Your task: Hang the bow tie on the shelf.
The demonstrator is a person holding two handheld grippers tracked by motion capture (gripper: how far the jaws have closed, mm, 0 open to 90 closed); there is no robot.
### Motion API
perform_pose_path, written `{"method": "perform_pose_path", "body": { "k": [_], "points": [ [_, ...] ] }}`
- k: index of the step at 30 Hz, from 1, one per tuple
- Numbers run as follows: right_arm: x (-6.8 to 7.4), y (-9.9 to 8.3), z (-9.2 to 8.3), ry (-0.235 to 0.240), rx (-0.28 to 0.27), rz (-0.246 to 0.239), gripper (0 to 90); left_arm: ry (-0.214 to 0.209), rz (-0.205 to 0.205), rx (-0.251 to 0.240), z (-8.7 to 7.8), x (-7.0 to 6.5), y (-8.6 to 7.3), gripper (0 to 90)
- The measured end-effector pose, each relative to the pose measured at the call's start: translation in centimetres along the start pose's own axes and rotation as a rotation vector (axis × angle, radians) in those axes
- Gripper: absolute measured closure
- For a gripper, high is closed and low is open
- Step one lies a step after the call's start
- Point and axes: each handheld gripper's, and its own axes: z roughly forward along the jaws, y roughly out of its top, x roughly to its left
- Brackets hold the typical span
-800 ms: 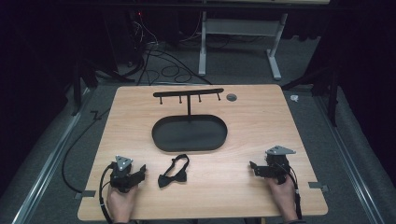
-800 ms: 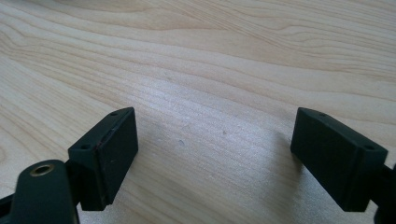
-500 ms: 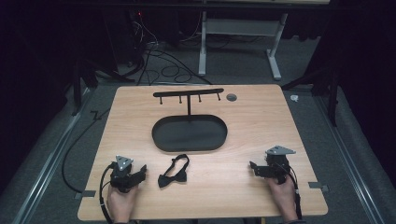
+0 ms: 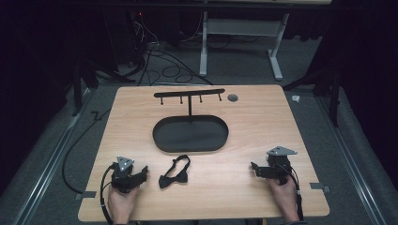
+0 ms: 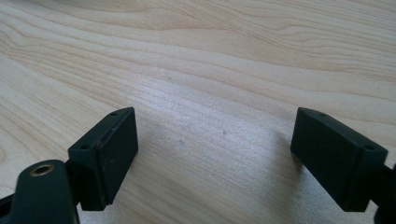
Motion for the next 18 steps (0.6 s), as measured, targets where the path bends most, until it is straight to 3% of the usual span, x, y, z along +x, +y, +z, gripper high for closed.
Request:
{"method": "perform_pose_path", "body": {
  "k": [11, 18],
  "points": [
    [0.0, 0.0, 0.0, 0.0, 0.0, 0.0, 16.0, -0.008, 0.001, 0.012, -0.06, 0.06, 0.26, 39.5],
    [0.01, 0.0, -0.01, 0.0, 0.001, 0.001, 16.0, -0.059, 0.006, -0.003, -0.5, -0.52, 0.73, 40.7]
  ]
}}
